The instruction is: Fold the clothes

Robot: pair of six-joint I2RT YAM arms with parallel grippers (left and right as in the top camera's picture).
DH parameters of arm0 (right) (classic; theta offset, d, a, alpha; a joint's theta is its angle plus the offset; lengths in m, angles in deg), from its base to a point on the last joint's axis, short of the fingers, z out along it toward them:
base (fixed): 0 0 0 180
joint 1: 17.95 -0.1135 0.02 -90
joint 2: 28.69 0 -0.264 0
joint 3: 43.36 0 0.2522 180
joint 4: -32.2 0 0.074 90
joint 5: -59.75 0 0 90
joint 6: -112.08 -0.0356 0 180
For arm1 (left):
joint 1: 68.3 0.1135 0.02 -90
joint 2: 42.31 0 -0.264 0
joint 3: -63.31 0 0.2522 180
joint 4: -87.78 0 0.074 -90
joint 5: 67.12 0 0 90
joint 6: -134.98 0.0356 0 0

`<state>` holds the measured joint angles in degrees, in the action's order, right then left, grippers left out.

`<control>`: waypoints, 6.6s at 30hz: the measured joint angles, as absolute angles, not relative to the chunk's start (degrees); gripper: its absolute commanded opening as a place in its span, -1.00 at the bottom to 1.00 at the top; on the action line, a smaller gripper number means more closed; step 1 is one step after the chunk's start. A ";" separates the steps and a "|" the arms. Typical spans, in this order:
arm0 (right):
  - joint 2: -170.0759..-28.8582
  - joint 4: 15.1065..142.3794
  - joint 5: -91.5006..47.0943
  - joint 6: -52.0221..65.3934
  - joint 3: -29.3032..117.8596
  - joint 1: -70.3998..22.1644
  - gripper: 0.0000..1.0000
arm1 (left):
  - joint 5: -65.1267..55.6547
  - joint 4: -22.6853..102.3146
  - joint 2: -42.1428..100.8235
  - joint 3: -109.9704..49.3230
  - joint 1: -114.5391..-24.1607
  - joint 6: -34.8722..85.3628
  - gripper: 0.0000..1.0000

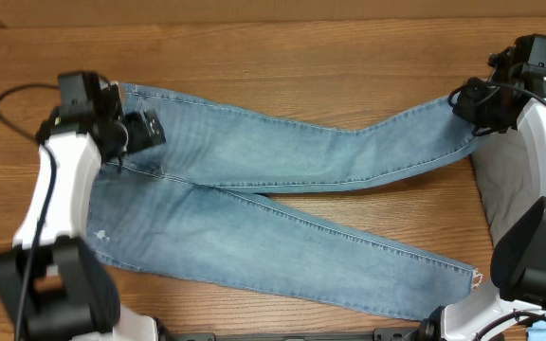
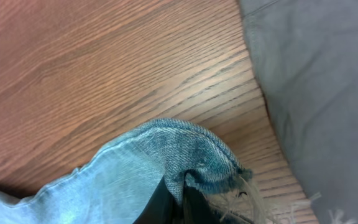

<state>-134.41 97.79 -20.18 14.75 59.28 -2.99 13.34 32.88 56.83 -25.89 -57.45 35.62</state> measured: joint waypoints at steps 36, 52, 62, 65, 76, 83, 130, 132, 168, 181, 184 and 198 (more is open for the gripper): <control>-134.41 87.08 -23.04 16.17 59.33 -4.50 -0.92 | 19.98 29.09 92.10 -69.75 -50.52 34.06 -0.92; -143.96 73.40 -23.63 15.84 59.35 -8.96 1.00 | 29.27 24.29 92.12 -72.79 -47.11 25.58 0.08; -144.92 89.88 -24.82 15.63 62.54 -8.19 1.00 | 26.45 12.44 94.31 -73.16 -45.58 31.68 0.67; -145.01 95.54 -25.25 15.19 62.69 -8.19 1.00 | 23.50 9.82 94.75 -73.19 -45.56 31.68 0.71; -132.55 117.20 -28.22 10.45 63.00 -4.70 1.00 | 17.51 -7.60 89.22 -73.25 -47.33 31.88 0.57; -117.53 128.85 -28.16 5.79 63.09 -2.56 1.00 | 16.64 -11.82 69.98 -73.45 -51.63 32.43 0.57; -103.91 94.62 -18.91 -17.07 2.32 3.76 0.60 | 17.47 15.78 37.09 -1.91 -60.47 25.37 0.62; -104.29 93.11 -19.33 -16.81 2.28 2.78 0.01 | 17.47 15.78 37.09 -1.91 -60.47 25.39 0.62; -110.60 101.66 -19.04 1.51 30.69 -1.99 -0.92 | 26.32 9.58 37.02 -8.03 -36.49 16.34 0.93; -110.60 102.21 -19.18 2.62 30.69 -1.99 -0.92 | 29.25 34.38 37.00 2.22 -26.30 13.13 0.77; -110.60 102.40 -19.18 2.62 30.69 -1.99 -0.92 | 29.60 38.14 39.23 2.27 -26.30 13.17 0.78; -110.60 103.02 -19.31 2.62 30.72 -1.99 -0.92 | 23.50 53.86 55.43 0.82 -26.04 20.62 -0.92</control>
<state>-110.60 103.02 -19.31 2.62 30.72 -1.99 23.50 53.86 55.43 0.82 -26.04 20.62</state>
